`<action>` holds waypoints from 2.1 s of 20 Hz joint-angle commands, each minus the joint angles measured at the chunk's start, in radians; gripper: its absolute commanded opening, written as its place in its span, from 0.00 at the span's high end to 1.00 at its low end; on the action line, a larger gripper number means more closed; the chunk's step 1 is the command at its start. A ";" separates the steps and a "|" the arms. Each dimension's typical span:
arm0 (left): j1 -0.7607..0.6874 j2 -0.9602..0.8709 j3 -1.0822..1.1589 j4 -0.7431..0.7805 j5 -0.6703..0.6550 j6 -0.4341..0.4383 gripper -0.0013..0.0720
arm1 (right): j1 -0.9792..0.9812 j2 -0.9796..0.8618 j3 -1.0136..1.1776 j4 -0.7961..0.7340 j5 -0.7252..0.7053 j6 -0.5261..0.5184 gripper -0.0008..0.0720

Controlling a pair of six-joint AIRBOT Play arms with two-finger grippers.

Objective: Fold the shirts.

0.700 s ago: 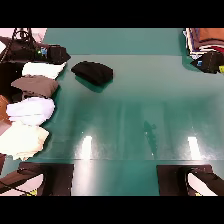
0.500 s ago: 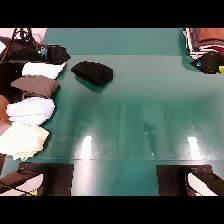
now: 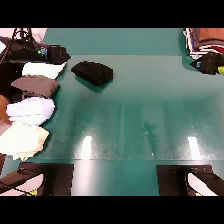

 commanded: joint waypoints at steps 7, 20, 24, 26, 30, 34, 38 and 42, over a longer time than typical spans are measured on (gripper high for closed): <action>0.000 -0.214 -0.001 0.005 0.161 -0.025 0.14 | 0.001 0.000 0.000 0.009 -0.101 0.000 0.97; 0.001 -0.567 0.058 -0.223 0.480 -0.099 0.94 | 0.001 0.002 0.000 0.009 -0.098 0.000 0.97; 0.000 -0.481 0.222 -0.198 0.344 -0.015 0.95 | 0.001 0.056 0.000 0.009 -0.166 0.000 0.97; 0.000 -0.367 0.304 -0.156 0.303 0.036 0.95 | 0.001 0.114 0.000 0.008 -0.241 0.000 0.97; -0.019 -0.110 0.385 -0.038 0.173 0.100 0.95 | 0.001 0.204 0.000 0.008 -0.313 0.000 0.97; -0.188 0.004 0.380 0.138 -0.039 0.058 0.95 | 0.001 0.241 0.000 0.008 -0.312 0.000 0.97; -0.447 -0.019 0.246 0.208 -0.132 0.021 0.95 | 0.001 0.242 0.000 0.009 -0.291 0.001 0.97; -0.609 -0.079 0.026 0.200 -0.026 0.020 0.19 | 0.001 0.240 0.000 0.008 -0.239 0.001 0.97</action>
